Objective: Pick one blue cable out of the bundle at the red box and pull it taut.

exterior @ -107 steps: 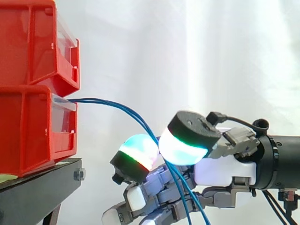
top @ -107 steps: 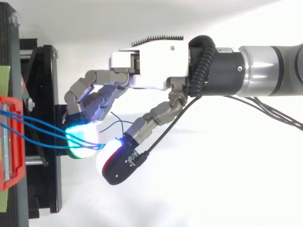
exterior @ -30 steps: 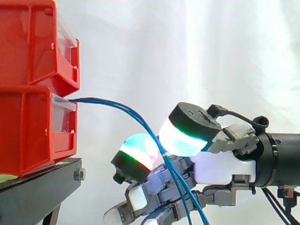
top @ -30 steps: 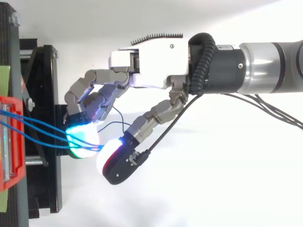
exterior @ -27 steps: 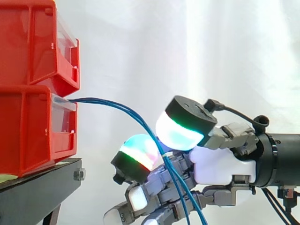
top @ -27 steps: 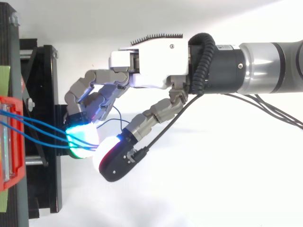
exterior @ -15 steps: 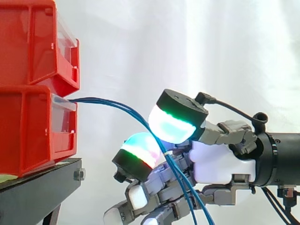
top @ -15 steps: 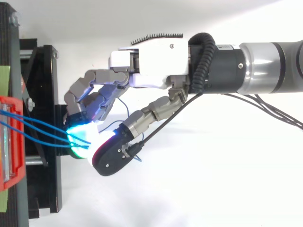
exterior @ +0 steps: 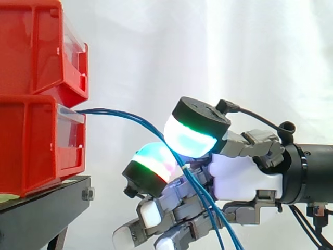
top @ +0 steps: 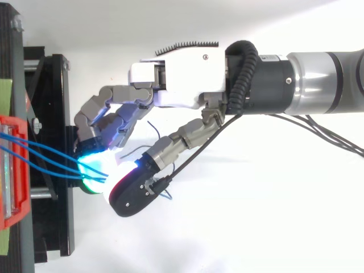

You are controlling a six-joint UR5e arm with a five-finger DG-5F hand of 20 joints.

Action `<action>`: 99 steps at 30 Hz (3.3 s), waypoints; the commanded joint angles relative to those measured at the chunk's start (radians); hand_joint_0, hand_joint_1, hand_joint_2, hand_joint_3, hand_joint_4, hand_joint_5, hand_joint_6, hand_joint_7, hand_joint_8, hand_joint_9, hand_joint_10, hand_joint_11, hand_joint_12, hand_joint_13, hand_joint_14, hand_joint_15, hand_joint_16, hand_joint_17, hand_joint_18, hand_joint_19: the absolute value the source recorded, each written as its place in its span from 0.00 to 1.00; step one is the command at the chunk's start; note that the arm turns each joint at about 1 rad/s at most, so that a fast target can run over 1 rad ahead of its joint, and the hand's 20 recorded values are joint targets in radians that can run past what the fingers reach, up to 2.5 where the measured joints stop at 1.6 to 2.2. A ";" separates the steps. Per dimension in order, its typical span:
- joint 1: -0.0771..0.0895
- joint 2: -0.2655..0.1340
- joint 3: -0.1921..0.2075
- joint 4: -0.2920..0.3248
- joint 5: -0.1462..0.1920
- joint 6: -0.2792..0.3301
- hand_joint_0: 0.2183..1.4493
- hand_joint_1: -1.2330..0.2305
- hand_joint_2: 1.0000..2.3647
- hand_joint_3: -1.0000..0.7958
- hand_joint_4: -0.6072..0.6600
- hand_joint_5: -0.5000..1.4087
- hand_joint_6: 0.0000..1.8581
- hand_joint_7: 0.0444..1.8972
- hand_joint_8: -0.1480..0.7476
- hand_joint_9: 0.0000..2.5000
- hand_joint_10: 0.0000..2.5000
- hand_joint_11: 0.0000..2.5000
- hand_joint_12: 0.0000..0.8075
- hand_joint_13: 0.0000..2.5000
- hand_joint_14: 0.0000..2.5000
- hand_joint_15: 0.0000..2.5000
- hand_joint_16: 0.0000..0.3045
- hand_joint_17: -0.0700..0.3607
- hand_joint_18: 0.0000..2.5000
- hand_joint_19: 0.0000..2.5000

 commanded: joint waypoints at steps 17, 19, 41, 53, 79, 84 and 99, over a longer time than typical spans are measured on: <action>0.000 -0.001 0.016 -0.062 0.000 0.023 0.43 0.19 0.01 0.35 0.47 0.16 0.48 0.62 0.53 0.29 0.01 0.24 0.48 0.25 0.00 0.10 0.17 0.43 0.29 0.14; -0.001 0.000 0.016 -0.062 0.000 0.023 0.44 0.19 0.01 0.34 0.46 0.16 0.48 0.61 0.53 0.29 0.01 0.24 0.48 0.25 0.00 0.10 0.17 0.43 0.29 0.14; 0.002 0.000 0.030 -0.086 0.000 0.023 0.31 0.16 0.00 0.28 0.54 0.14 0.45 0.51 0.46 0.23 0.01 0.22 0.48 0.22 0.00 0.09 0.17 0.43 0.27 0.13; 0.002 0.000 0.032 -0.086 0.000 0.023 0.27 0.27 0.00 0.28 0.53 0.16 0.43 0.54 0.50 0.27 0.00 0.22 0.49 0.23 0.00 0.09 0.18 0.44 0.26 0.16; 0.002 0.000 0.032 -0.089 -0.003 0.026 0.44 0.22 0.01 0.34 0.42 0.15 0.46 0.52 0.50 0.30 0.01 0.25 0.47 0.25 0.00 0.10 0.17 0.43 0.28 0.15; 0.000 0.000 0.033 -0.089 -0.003 0.028 0.48 0.22 0.00 0.31 0.42 0.14 0.46 0.52 0.46 0.28 0.01 0.24 0.46 0.25 0.00 0.09 0.17 0.43 0.28 0.14; 0.000 0.000 0.038 -0.089 -0.003 0.028 0.28 0.20 0.00 0.28 0.42 0.13 0.44 0.49 0.45 0.26 0.01 0.25 0.47 0.23 0.00 0.10 0.17 0.44 0.27 0.15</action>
